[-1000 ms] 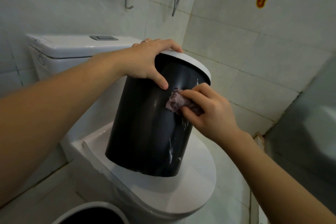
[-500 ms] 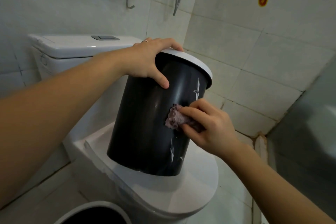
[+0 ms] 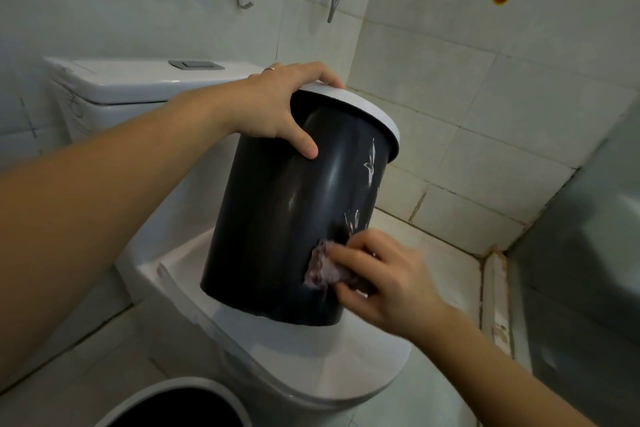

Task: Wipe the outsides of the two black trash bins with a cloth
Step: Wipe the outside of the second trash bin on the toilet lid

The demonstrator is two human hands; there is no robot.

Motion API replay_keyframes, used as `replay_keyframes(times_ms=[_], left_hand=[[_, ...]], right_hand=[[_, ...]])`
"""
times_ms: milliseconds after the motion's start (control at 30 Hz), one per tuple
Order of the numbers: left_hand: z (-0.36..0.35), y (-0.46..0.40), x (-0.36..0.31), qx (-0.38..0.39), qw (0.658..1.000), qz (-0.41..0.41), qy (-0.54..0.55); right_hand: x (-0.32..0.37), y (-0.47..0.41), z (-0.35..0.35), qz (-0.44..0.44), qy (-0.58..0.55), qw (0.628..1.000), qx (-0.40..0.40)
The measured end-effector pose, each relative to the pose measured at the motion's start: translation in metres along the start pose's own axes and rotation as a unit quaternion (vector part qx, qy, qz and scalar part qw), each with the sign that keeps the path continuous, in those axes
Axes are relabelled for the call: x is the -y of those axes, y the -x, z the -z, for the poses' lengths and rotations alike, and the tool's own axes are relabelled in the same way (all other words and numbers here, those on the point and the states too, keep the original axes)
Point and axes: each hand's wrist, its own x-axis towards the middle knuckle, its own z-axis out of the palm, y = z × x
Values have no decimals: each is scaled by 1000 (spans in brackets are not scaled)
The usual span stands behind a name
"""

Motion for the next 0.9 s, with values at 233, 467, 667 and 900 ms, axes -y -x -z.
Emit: replay_keyframes(times_ms=[233,467,667,900], left_hand=[[0,-3,6,-22,999,-4,44],[-2,-2,13,-48,992,-1,115],[4,-4,5,-47,999,5,17],[-9,-12,-15,-45,992,-33,-116]], right_hand=[[-6,-5,-1,-38,25,998,-39],[-4,-14,-5,-82,-8,994,-71],[-6,-17,-4,-92,-10,993,-69],[2,-17,-8,-93,-19,992,-79]])
